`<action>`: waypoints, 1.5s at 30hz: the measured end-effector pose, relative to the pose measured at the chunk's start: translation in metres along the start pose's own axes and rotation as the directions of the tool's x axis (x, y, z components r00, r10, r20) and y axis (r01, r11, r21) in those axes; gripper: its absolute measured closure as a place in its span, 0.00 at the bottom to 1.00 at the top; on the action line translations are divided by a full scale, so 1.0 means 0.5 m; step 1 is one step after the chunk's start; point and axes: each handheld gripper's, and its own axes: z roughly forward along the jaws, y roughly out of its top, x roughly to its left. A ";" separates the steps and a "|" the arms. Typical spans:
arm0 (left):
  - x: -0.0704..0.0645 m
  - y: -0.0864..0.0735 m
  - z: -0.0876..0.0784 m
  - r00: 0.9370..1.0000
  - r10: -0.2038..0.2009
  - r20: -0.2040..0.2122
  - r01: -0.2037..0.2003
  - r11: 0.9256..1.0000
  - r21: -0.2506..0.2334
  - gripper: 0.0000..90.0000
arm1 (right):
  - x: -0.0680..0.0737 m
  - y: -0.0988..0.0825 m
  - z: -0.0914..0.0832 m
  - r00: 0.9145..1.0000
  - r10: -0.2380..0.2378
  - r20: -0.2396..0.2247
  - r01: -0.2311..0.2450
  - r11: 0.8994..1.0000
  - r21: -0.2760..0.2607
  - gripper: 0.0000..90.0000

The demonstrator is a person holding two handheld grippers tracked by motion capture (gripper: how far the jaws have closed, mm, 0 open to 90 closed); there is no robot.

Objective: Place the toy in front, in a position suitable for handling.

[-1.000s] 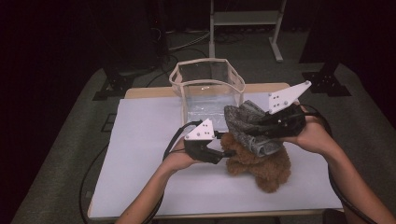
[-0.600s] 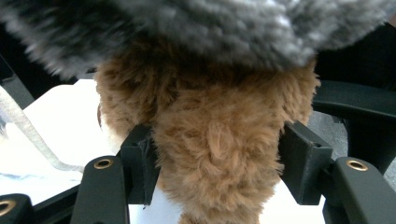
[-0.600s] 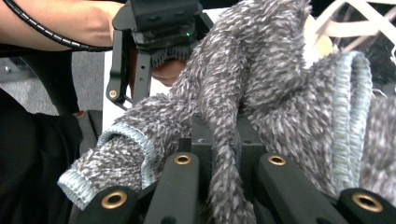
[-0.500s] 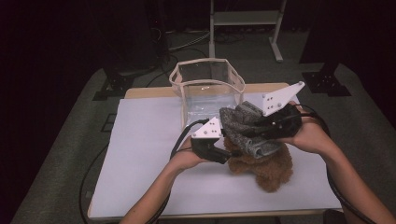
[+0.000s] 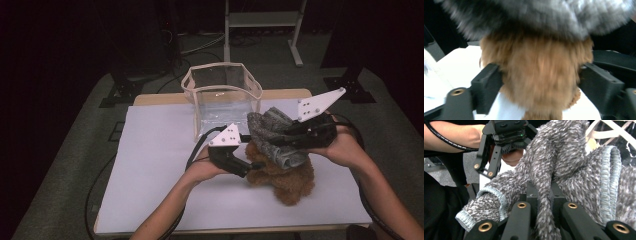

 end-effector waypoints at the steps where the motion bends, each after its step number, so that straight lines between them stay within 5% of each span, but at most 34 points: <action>1: -0.002 0.003 0.005 1.000 0.007 -0.016 -0.007 1.000 0.005 0.17 | 0.002 0.001 0.004 1.000 -0.003 -0.002 0.003 1.000 0.002 0.91; 5: 0.000 0.002 0.011 0.999 -0.005 -0.045 0.004 1.000 -0.020 0.22 | 0.003 0.006 0.008 1.000 -0.004 0.000 0.004 1.000 0.013 0.91; 8: -0.008 0.000 0.013 0.998 0.025 -0.050 -0.026 0.999 -0.022 0.44 | 0.004 0.003 0.008 1.000 -0.001 -0.008 0.001 1.000 0.018 0.91; 10: -0.008 0.001 0.012 0.999 0.021 -0.038 -0.022 0.999 -0.028 0.50 | 0.006 0.004 0.006 1.000 -0.002 -0.007 0.002 1.000 0.017 0.91; 18: -0.010 0.018 -0.002 0.999 0.046 -0.006 -0.046 0.998 -0.033 0.53 | 0.010 0.039 0.000 0.998 -0.059 0.022 0.058 0.998 0.038 0.90; 25: -0.013 0.028 0.001 0.998 0.060 0.007 -0.060 0.998 -0.037 0.56 | -0.010 0.010 -0.053 0.999 0.001 0.049 -0.001 1.000 0.007 0.90; 28: -0.012 0.030 0.003 0.998 0.068 -0.010 -0.068 0.997 -0.024 0.51 | -0.016 -0.005 -0.056 0.998 0.027 0.049 -0.027 1.000 -0.002 0.90; 33: -0.012 0.029 0.019 1.000 0.016 -0.020 -0.017 1.000 -0.019 0.22 | -0.008 -0.005 -0.027 1.000 0.016 0.015 -0.016 1.000 -0.003 0.91; 38: -0.005 0.030 0.027 1.000 0.005 -0.023 -0.005 1.000 0.001 0.15 | 0.002 0.005 -0.002 1.000 -0.002 -0.021 0.002 1.000 0.018 0.91; 42: -0.009 0.025 0.018 0.999 0.045 0.006 -0.045 0.999 0.024 0.44 | 0.005 0.007 0.009 0.999 -0.006 -0.041 0.007 1.000 0.027 0.90; 45: -0.005 0.025 0.008 0.999 0.033 0.023 -0.033 0.999 0.018 0.51 | 0.010 0.013 0.009 0.999 -0.028 -0.034 0.029 0.999 0.030 0.90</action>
